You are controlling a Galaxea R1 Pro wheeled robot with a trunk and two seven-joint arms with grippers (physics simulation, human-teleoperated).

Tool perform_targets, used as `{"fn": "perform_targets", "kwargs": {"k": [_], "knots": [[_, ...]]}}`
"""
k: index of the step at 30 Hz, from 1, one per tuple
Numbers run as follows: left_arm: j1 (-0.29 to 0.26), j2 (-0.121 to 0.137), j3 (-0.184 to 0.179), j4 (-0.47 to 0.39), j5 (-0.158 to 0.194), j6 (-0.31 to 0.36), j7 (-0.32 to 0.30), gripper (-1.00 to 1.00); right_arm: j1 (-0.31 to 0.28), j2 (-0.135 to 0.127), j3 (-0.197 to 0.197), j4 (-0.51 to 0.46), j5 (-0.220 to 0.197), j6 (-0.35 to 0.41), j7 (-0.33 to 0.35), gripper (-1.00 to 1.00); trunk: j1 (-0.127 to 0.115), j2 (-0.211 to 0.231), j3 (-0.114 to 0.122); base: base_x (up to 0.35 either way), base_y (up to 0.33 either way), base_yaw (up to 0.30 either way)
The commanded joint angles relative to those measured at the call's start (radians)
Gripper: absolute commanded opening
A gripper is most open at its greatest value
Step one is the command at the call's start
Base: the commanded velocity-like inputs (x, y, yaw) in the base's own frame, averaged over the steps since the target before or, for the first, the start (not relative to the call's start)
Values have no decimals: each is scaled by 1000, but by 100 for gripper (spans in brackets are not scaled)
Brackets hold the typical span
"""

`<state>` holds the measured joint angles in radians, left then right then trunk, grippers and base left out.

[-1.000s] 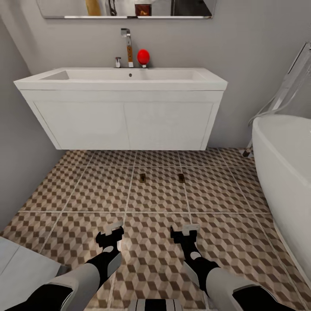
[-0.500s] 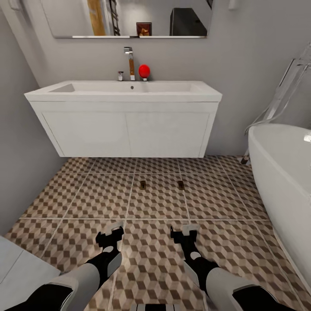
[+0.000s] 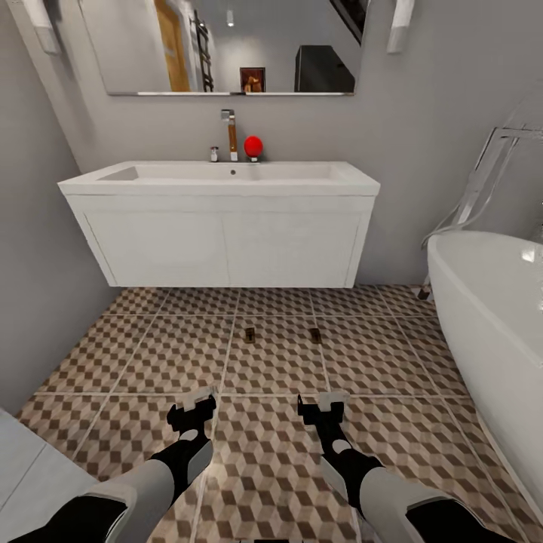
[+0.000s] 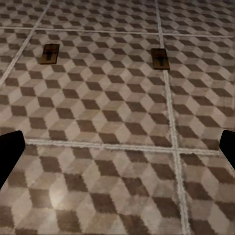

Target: Take the four mousetraps from the cabinet in the bathroom and place them on the bathroom floor. Make sure all four end up on the same floor surface, and ensure that at least two of them are either under or directly next to the same bathroom sink.

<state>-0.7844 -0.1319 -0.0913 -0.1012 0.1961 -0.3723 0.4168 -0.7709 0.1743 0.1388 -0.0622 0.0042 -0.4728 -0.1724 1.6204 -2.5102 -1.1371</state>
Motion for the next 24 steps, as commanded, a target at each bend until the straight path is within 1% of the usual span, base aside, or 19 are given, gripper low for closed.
{"fn": "perform_targets", "kwargs": {"k": [1, 24], "knots": [[-1, 0, -8, 1, 10, -4, 4, 100, -1, 0, 8, 1, 0, -1, -9, 100, -1, 0, 3, 0, 0, 0], [-1, 2, -8, 2, 11, -4, 2, 100, -1, 0, 8, 1, 0, 0, -9, 100, -11, 5, 92, 0, 0, 0]]}}
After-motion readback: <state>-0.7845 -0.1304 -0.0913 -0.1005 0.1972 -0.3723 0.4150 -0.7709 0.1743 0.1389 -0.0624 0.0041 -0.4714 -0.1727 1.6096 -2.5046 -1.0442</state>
